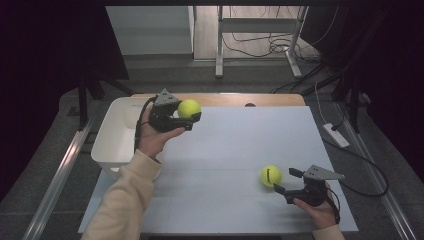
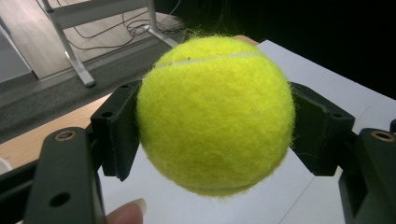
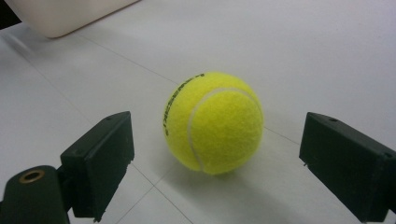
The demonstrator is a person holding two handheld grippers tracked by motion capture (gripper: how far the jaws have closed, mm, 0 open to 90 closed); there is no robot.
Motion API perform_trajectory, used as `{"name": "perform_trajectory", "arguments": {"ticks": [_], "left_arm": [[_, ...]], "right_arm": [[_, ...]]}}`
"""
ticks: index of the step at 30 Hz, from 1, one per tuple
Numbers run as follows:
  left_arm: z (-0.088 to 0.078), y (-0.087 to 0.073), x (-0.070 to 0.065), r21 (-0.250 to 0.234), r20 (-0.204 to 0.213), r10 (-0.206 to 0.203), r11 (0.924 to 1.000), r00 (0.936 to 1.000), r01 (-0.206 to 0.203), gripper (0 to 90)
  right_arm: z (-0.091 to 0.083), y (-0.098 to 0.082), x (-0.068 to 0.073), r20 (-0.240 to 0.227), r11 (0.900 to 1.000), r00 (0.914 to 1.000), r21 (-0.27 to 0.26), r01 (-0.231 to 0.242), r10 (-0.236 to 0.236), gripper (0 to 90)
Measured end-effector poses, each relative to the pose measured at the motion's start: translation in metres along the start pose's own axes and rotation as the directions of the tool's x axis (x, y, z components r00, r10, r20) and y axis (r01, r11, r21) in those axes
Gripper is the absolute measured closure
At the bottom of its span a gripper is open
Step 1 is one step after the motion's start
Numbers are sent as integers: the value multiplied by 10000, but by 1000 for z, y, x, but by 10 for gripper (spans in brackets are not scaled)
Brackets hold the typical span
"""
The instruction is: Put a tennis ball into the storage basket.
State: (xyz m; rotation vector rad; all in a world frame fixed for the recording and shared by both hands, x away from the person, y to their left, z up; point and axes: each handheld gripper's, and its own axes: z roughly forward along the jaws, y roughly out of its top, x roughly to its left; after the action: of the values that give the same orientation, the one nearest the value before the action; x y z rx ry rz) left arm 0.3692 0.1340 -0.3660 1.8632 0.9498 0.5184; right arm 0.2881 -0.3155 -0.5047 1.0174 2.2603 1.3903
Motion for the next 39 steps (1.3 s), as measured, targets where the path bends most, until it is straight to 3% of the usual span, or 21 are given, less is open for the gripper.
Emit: {"name": "perform_trajectory", "arguments": {"ticks": [25,39], "left_arm": [[-24,1,26,13,-823,-267,9996,9963,269,270],[-34,-6,52,288,-1516,-602,9975,9866,652,270]], "right_arm": [[0,0,1,-9,10000,10000,-15,-1,1,99],[-1,0,0,-12,10000,10000,-39,-22,22,99]]}}
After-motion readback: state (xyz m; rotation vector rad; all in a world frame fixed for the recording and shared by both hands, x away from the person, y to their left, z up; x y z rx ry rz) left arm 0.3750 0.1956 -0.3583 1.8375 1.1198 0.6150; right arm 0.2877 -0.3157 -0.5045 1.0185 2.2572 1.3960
